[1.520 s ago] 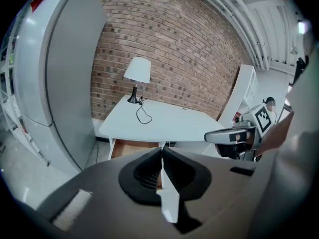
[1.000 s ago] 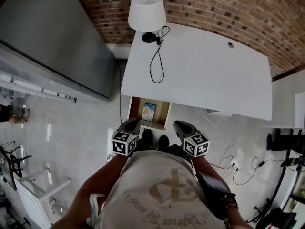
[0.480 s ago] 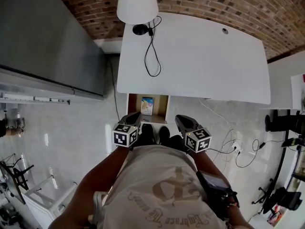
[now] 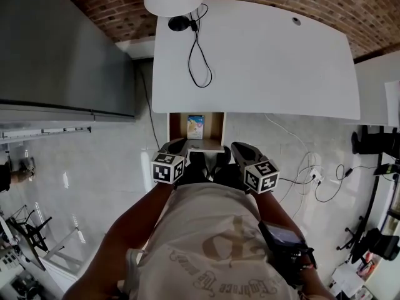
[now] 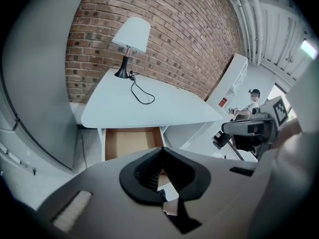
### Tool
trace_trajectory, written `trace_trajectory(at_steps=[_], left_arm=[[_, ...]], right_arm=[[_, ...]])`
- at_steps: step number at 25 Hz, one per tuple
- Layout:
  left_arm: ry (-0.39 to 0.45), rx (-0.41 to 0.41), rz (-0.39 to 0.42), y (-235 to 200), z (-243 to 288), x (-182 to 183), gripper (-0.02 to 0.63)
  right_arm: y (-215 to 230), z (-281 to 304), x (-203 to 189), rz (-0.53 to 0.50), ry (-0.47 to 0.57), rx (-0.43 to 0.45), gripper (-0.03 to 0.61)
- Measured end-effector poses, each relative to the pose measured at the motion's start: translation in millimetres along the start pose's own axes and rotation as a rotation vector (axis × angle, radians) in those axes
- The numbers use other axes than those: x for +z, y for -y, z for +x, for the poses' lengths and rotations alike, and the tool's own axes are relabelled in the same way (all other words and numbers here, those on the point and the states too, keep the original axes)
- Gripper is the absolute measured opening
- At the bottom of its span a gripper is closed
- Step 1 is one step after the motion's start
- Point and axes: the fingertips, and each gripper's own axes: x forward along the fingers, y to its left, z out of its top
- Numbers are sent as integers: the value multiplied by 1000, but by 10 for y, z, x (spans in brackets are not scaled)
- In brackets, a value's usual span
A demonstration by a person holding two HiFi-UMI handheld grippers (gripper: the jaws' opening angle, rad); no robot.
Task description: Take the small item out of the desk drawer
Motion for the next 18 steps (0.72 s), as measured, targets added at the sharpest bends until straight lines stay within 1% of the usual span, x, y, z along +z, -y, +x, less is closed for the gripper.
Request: trace_trajectory(at_steps=[4,6,11,18], left_arm=[[-16,-24,-10,66,116,-5,6],[-26,-23,-16,82,174,-25,6],[-55,24,-39,69,327,-126,6],[-116,65,-57,87,544,-411,8]], right_arm=[[116,40,7,8,-5,-3,6],[153,73,7,14,-9,5,6],[253,177,-55,14,-39,40,6],[372,279,-246,24,-76,83,6]])
